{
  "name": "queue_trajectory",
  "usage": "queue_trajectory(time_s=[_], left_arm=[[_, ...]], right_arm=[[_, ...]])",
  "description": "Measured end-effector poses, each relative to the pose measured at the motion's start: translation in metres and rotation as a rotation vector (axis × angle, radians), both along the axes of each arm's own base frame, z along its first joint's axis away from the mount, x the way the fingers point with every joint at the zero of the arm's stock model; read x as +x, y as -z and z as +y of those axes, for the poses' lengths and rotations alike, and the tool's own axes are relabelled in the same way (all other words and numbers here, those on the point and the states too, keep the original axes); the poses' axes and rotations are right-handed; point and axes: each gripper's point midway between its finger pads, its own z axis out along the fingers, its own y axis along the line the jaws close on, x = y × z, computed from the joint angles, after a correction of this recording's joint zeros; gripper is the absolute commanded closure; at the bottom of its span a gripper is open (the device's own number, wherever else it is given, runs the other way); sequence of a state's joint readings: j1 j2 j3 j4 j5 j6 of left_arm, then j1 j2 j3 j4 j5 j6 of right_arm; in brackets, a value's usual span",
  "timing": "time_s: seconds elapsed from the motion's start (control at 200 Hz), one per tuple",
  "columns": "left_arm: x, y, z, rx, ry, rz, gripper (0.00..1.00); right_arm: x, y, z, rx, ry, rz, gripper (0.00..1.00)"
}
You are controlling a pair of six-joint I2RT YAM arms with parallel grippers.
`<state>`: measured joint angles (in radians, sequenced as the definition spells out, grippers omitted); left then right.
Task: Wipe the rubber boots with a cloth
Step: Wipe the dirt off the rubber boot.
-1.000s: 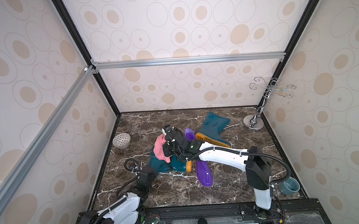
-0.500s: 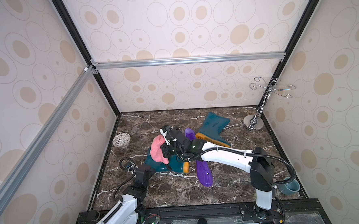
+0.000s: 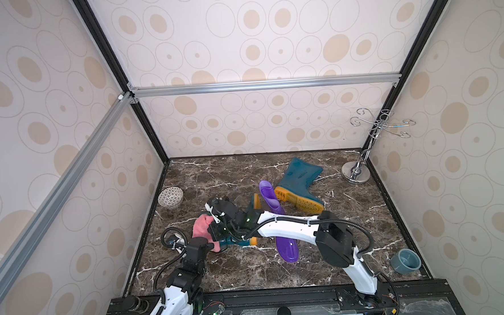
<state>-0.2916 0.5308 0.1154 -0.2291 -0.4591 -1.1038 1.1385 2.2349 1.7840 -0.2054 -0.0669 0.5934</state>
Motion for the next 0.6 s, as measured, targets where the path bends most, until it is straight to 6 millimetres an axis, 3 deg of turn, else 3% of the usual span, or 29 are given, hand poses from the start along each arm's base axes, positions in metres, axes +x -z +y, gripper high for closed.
queue_trajectory(time_s=[0.14, 0.315, 0.45, 0.6], left_arm=[[0.000, -0.007, 0.000, -0.017, -0.002, -0.039, 1.00], [-0.001, -0.008, 0.000, -0.020, -0.004, -0.043, 1.00], [-0.001, -0.007, 0.000, -0.018, -0.005, -0.039, 1.00], [-0.002, -0.006, 0.003, -0.012, -0.015, -0.039, 1.00]], right_arm=[[0.012, 0.013, -0.022, -0.061, 0.089, -0.013, 1.00], [0.023, 0.010, -0.100, -0.150, 0.249, -0.049, 1.00], [0.036, -0.010, -0.144, -0.217, 0.348, -0.120, 1.00], [0.036, -0.041, -0.164, -0.245, 0.377, -0.185, 1.00]])
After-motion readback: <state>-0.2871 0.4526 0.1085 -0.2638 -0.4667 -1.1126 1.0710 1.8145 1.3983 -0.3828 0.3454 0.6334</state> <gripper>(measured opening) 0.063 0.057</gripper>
